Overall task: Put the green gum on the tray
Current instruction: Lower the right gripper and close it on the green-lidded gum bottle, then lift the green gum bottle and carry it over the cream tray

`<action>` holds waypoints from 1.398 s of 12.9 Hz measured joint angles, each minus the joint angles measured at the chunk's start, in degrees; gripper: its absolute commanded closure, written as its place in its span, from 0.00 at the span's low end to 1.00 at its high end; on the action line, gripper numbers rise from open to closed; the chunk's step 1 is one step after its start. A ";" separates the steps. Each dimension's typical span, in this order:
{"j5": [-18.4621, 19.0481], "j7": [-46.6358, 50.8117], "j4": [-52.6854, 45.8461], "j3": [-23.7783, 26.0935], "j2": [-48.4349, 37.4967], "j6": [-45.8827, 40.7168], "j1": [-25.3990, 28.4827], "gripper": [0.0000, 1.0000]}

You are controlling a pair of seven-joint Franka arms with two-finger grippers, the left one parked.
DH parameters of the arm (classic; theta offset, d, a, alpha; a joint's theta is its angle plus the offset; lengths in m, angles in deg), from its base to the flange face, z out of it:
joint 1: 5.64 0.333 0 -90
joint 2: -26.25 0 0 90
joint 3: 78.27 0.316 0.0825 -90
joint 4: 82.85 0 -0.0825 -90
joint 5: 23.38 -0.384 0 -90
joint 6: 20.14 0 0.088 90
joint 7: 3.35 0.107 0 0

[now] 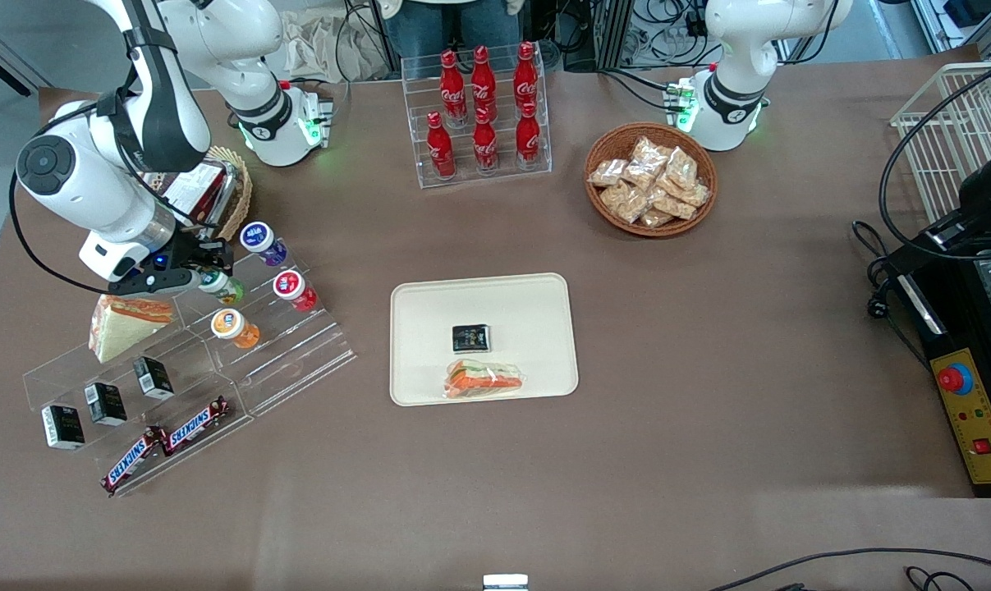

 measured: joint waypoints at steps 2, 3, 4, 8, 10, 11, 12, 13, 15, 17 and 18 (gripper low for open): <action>0.01 -0.02 0.00 0.02 0.00 0.02 0.00 0.53; 0.02 -0.03 0.00 0.06 0.00 0.04 0.00 0.53; 0.04 -0.05 -0.04 0.11 -0.04 0.07 0.00 0.53; 0.07 -1.14 -3.56 0.23 -0.83 -2.54 0.01 0.53; 0.07 -1.23 -7.59 0.40 -1.29 -6.96 0.02 0.54; -0.05 -1.23 -9.27 1.00 -1.44 -8.49 0.03 0.55; -0.69 -0.85 -10.48 2.10 -1.46 -9.25 0.05 0.55; -2.05 0.40 -11.15 3.53 -1.44 -9.42 0.06 0.55; -3.88 6.31 -11.54 7.63 -1.30 -9.44 0.22 0.55; -4.11 14.51 -12.10 12.67 -0.80 -9.43 0.56 0.55; -4.13 18.23 -12.61 14.91 -0.22 -9.40 0.74 0.55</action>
